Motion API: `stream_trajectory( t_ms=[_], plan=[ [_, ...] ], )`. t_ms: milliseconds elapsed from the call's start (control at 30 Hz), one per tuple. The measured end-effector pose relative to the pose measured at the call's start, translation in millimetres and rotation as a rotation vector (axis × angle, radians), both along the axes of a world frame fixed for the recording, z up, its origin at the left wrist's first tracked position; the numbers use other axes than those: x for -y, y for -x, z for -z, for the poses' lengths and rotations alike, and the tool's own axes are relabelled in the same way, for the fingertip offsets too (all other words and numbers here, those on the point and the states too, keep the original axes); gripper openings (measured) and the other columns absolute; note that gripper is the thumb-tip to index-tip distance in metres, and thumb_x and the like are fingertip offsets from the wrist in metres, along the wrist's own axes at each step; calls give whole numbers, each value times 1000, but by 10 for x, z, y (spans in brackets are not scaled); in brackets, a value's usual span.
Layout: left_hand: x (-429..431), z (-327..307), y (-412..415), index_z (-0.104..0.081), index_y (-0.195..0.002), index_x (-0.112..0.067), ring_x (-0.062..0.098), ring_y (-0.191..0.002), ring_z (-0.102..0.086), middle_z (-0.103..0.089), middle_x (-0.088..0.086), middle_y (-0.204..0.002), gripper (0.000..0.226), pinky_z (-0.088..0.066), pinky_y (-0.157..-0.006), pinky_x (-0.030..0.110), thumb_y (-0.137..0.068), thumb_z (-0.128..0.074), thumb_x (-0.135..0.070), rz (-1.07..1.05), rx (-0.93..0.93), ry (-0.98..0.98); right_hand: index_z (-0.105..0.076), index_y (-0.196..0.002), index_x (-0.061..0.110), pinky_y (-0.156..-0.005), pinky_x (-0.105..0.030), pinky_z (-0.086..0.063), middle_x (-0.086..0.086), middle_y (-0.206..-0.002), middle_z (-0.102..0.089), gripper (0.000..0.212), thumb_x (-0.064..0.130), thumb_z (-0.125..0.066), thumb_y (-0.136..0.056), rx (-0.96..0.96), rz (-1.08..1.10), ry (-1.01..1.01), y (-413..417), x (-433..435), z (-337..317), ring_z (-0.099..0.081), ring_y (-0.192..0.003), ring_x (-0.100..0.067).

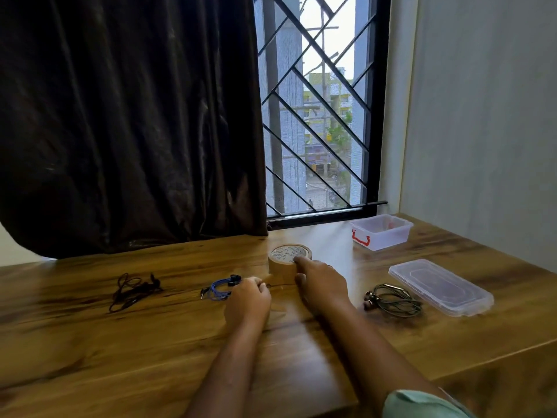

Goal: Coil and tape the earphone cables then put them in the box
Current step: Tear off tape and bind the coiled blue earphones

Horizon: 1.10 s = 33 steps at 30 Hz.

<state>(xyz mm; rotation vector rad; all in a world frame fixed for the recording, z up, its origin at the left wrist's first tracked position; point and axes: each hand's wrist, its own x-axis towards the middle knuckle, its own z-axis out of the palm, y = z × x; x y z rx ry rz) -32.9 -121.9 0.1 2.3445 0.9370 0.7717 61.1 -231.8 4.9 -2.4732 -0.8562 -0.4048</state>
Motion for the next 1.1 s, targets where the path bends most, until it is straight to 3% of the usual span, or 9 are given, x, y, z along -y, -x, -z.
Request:
stream_trajectory(
  t_ms=[167,300,367,433,500,600,767,933,1100],
  plan=[
    [-2,1,1,-65,-114,-22,17,-85,-65,-71,0,-98,26,-48,-63,27,-95,-47,-28,12,-5,4,-49,-109,28,-62,-30,-39,-4,-103,-66,14,28,-39,-100,110,11,1,-75,-39,-4,-62,-91,-26],
    [-5,20,-12,-61,-122,-25,16,-81,-66,-71,-2,-98,30,-38,-50,23,-96,-47,-30,70,-5,-23,-49,-105,25,-61,-30,-40,-4,-100,-66,13,25,-38,-100,111,16,-16,-146,-63,-1,-63,-85,-26],
    [31,12,-19,-56,-128,-25,15,-89,-65,-69,-2,-106,34,-44,-58,24,-97,-44,-31,120,-27,-82,-48,-101,24,-60,-30,-39,-4,-98,-67,9,26,-39,-99,108,26,-27,-184,-80,4,-63,-84,-26],
    [86,10,-38,-49,-135,-24,15,-103,-61,-65,-1,-119,39,-50,-75,27,-97,-42,-33,169,-83,-174,-48,-98,22,-61,-30,-38,-4,-98,-66,8,27,-42,-98,97,30,-36,-219,-84,-1,-63,-86,-26],
    [122,10,-67,-44,-139,-23,15,-111,-58,-61,-1,-126,43,-50,-84,28,-97,-43,-34,199,-117,-217,-48,-98,20,-62,-30,-38,-4,-100,-66,11,30,-45,-98,86,32,-39,-261,-87,-6,-63,-88,-27],
    [168,-19,-161,-42,-140,-23,15,-114,-56,-59,-1,-130,45,-46,-82,25,-96,-44,-32,219,-110,-141,-50,-99,19,-63,-31,-37,-5,-103,-66,19,37,-46,-96,51,38,-65,-337,-98,13,-63,-91,-29],
    [271,-79,-343,-52,-133,-26,15,-99,-61,-66,-2,-114,40,-50,-77,30,-94,-47,-32,237,-80,1,-54,-101,17,-67,-34,-42,-9,-102,-67,34,45,-35,-99,29,62,-101,-376,-97,-20,-63,-92,-30],
    [288,-44,-359,-45,-138,-26,16,-107,-59,-62,-1,-123,41,-46,-76,27,-97,-42,-32,234,-87,-75,-49,-131,29,-85,-33,-47,-5,-121,-63,49,48,-57,-88,-177,8,-184,-377,-54,-98,-59,-109,-26],
    [294,-30,-338,-47,-136,-23,15,-110,-58,-61,-1,-125,40,-47,-81,27,-97,-42,-32,228,-67,-75,-48,-129,30,-92,-37,-52,-5,-121,-63,56,29,-73,-79,-386,-81,-341,-397,-80,-78,-60,-108,-21]
  ],
)
